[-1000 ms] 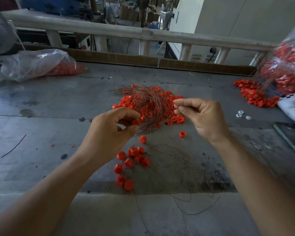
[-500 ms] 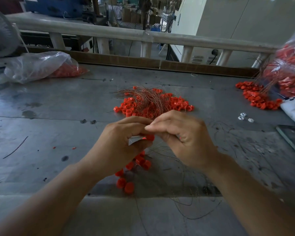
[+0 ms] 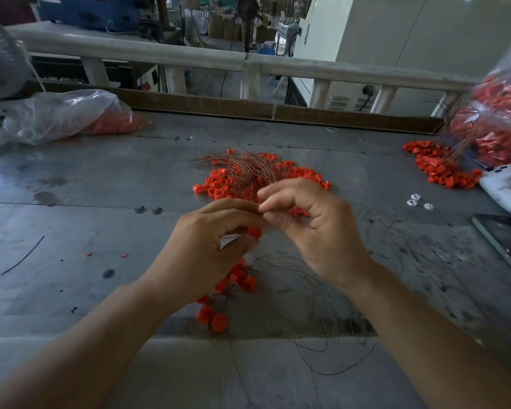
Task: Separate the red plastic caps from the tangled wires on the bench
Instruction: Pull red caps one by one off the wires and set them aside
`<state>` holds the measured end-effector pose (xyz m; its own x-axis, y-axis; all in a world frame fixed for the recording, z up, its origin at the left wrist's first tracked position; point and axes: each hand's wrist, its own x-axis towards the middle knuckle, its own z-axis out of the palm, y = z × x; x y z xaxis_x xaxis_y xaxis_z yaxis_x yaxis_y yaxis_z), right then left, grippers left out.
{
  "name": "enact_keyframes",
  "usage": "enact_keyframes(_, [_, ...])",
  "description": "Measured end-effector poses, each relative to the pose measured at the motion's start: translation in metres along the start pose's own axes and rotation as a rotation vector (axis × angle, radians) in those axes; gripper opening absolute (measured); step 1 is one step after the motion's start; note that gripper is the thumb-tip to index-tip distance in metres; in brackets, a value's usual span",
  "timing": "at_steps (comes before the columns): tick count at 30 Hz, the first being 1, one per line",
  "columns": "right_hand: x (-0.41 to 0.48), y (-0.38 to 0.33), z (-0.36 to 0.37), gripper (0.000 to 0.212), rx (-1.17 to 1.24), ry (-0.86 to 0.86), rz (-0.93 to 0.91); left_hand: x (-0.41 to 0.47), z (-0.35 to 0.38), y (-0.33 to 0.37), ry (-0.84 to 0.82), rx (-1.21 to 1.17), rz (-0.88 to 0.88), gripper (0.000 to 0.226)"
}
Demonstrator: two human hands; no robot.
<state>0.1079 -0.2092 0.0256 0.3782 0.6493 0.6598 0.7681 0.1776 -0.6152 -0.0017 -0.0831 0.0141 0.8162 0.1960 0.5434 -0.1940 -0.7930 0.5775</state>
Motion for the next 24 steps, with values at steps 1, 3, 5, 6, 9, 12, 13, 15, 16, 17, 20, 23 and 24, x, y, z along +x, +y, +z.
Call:
enact_keyframes(1, [0.002, 0.001, -0.004, 0.016, 0.033, 0.051, 0.019, 0.000, 0.000, 0.000, 0.020, -0.020, -0.038, 0.022])
enact_keyframes(3, [0.005, 0.004, -0.015, 0.017, 0.109, 0.166, 0.053, 0.000, -0.001, 0.000, 0.059, -0.034, -0.115, 0.025])
enact_keyframes(5, [0.008, 0.008, -0.027, 0.014, 0.142, 0.259, 0.076, 0.001, -0.001, -0.001, 0.078, -0.042, -0.182, 0.026])
enact_keyframes(6, [0.009, 0.010, -0.031, 0.013, 0.163, 0.291, 0.092, 0.001, -0.002, -0.001, 0.077, -0.056, -0.199, 0.028])
enact_keyframes(9, [0.009, 0.014, -0.038, 0.015, 0.227, 0.326, 0.125, 0.002, -0.004, 0.001, 0.071, -0.186, -0.241, 0.035])
enact_keyframes(12, [0.008, 0.014, -0.036, 0.019, 0.061, 0.311, 0.051, 0.003, -0.007, 0.003, 0.090, -0.347, -0.283, 0.026])
enact_keyframes(13, [0.008, 0.014, -0.034, 0.019, -0.012, 0.292, 0.000, 0.003, -0.008, 0.003, 0.091, -0.379, -0.296, 0.024])
enact_keyframes(15, [0.007, 0.014, -0.030, 0.021, -0.093, 0.250, -0.084, 0.003, -0.008, 0.003, 0.087, -0.423, -0.312, 0.026])
enact_keyframes(16, [0.006, 0.013, -0.027, 0.022, -0.104, 0.232, -0.102, 0.003, -0.008, 0.003, 0.082, -0.429, -0.315, 0.027])
enact_keyframes(17, [0.006, 0.013, -0.024, 0.022, -0.113, 0.216, -0.111, 0.003, -0.008, 0.004, 0.073, -0.428, -0.316, 0.028])
enact_keyframes(20, [0.004, 0.009, -0.016, 0.019, -0.166, 0.150, -0.118, 0.002, -0.006, 0.010, 0.046, -0.444, -0.301, 0.035])
enact_keyframes(23, [0.003, 0.008, -0.008, 0.012, -0.239, 0.094, -0.149, 0.003, -0.005, 0.013, 0.044, -0.476, -0.268, 0.029])
enact_keyframes(24, [0.002, 0.007, -0.006, 0.012, -0.261, 0.087, -0.161, 0.003, -0.004, 0.012, 0.046, -0.481, -0.263, 0.026])
